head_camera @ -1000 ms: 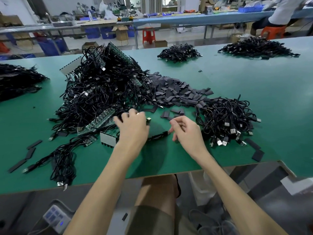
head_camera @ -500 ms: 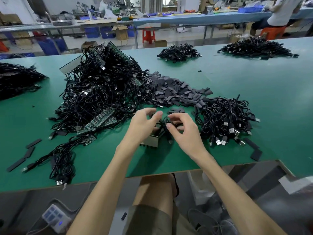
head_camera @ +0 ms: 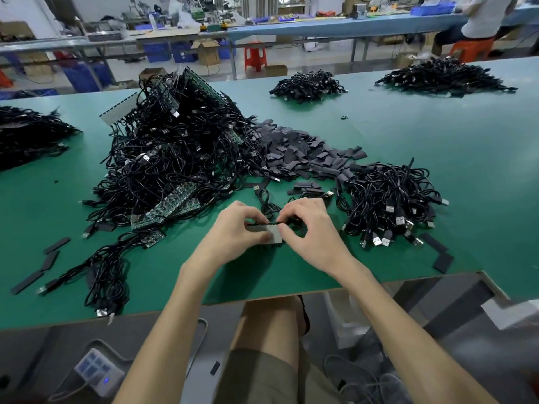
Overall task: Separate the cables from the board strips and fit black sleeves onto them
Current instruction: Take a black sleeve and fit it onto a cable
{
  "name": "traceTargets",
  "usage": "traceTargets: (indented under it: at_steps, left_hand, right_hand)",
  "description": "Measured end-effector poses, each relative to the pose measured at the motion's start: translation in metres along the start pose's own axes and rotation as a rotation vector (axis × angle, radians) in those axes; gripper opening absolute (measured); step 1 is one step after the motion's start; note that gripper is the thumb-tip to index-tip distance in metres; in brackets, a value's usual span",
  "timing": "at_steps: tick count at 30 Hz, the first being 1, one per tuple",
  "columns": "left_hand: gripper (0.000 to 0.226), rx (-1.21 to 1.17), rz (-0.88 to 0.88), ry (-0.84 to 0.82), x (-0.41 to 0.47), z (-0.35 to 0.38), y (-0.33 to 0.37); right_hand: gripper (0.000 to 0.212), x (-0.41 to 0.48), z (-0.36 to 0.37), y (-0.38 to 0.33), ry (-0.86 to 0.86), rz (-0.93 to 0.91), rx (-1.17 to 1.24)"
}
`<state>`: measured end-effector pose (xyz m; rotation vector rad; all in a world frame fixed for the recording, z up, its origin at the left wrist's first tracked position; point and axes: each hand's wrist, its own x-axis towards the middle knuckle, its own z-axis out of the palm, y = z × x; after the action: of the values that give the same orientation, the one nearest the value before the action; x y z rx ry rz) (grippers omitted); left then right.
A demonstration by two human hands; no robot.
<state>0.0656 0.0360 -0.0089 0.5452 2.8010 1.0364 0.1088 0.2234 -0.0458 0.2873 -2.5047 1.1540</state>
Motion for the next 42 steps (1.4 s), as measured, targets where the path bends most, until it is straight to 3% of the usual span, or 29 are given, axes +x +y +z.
traceTargets:
  at_steps: [11, 16, 21, 27, 35, 40, 42]
  left_hand:
    - [0.013, -0.072, 0.126, 0.239, -0.008, 0.023, -0.005]
    - [0.011, -0.076, 0.121, 0.283, -0.012, 0.031, -0.001]
    - [0.012, -0.091, 0.092, 0.319, -0.014, 0.036, 0.0]
    - [0.007, -0.149, 0.038, 0.394, -0.012, 0.04, 0.0]
    - [0.005, -0.081, -0.024, 0.489, -0.007, 0.041, -0.011]
    - [0.006, -0.168, -0.139, 0.569, -0.007, 0.042, -0.014]
    - [0.007, -0.205, -0.189, 0.595, -0.005, 0.04, -0.016]
  right_hand:
    - [0.009, -0.002, 0.003, -0.002, -0.031, -0.125, -0.25]
    - [0.017, -0.003, 0.004, -0.002, -0.042, -0.001, -0.174]
    - [0.009, 0.001, 0.002, 0.0, -0.081, 0.071, -0.067]
    - [0.016, -0.003, 0.007, -0.006, -0.128, 0.02, -0.074]
    - [0.006, -0.001, 0.004, -0.001, 0.118, 0.049, 0.116]
    - [0.004, 0.0, 0.002, -0.002, 0.202, -0.032, 0.09]
    - [0.005, 0.0, 0.001, -0.003, 0.245, 0.04, 0.151]
